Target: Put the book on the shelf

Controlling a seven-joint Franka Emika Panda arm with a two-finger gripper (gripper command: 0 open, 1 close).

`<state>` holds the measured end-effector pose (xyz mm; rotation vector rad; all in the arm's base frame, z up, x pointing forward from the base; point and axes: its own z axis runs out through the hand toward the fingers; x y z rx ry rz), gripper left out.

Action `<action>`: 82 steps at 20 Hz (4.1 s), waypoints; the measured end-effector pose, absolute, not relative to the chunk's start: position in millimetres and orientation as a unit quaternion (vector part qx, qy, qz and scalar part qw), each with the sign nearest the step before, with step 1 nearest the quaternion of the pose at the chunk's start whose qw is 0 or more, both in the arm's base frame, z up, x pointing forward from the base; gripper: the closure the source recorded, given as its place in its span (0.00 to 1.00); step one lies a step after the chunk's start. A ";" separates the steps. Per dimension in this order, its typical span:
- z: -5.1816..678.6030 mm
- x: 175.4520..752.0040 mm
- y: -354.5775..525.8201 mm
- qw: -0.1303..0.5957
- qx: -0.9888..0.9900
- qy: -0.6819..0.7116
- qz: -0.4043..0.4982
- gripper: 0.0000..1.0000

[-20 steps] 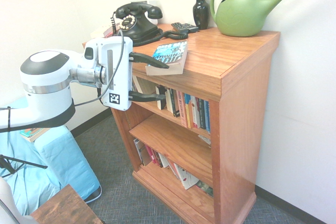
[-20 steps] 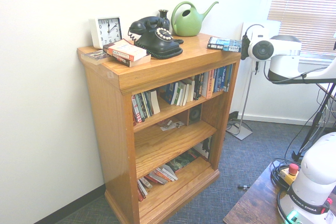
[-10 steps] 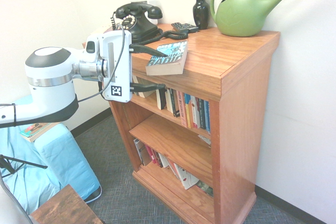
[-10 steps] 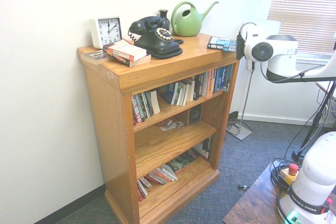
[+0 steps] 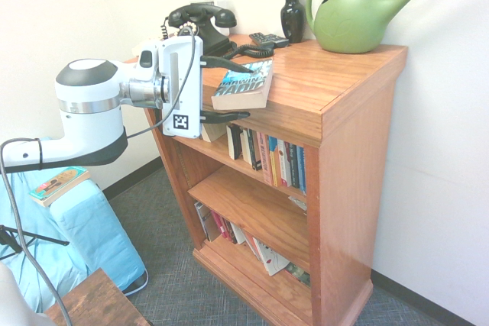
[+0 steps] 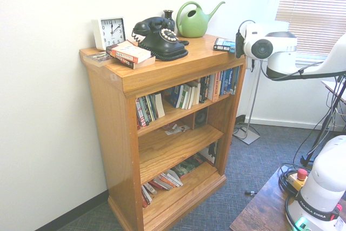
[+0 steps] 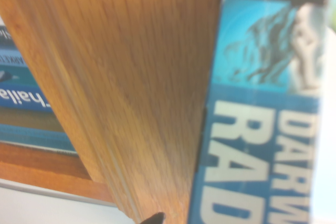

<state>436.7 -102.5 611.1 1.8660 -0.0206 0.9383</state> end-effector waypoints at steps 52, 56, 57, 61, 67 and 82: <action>661.8 300.6 -42.5 0.311 0.847 -0.245 0.355 1.00; 655.3 256.0 -11.6 0.241 0.868 -0.278 0.334 1.00; 649.1 248.4 -1.3 0.224 0.873 -0.281 0.330 1.00; 604.5 240.1 33.8 0.167 0.892 -0.293 0.302 1.00; 546.1 254.3 53.5 0.099 0.907 -0.297 0.282 1.00; 438.4 378.2 61.0 0.012 0.930 -0.264 0.254 1.00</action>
